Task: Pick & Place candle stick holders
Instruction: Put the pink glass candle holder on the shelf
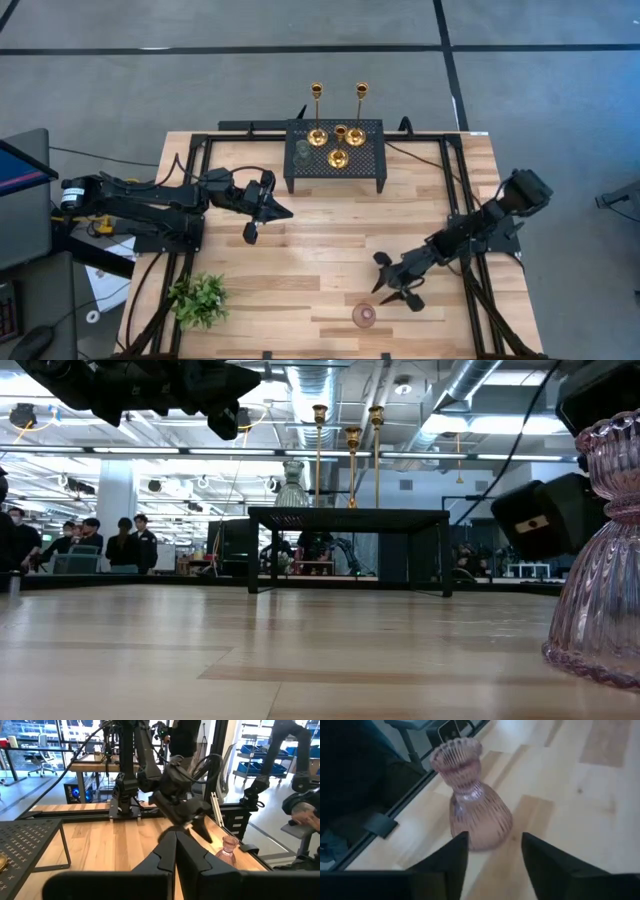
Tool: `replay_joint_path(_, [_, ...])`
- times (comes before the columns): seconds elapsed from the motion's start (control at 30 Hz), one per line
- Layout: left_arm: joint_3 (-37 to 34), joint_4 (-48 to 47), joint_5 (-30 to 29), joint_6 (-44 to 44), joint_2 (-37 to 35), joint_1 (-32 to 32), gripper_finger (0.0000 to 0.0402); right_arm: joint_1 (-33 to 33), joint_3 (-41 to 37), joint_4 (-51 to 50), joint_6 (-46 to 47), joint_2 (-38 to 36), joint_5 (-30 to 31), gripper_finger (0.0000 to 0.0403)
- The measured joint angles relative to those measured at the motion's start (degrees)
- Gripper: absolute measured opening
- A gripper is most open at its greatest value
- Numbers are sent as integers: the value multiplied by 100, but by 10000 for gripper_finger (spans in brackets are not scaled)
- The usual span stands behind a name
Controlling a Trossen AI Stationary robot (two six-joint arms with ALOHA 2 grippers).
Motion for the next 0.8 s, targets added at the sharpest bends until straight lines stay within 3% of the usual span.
replay_joint_path(0.3, [0, 19, 2, 0, 0, 0, 7, 111, 637, -15, 471, 577, -9, 268])
replay_joint_path(0.8, [0, 34, 2, 0, 0, 0, 7, 320, 1070, -13, 973, 620, -21, 310])
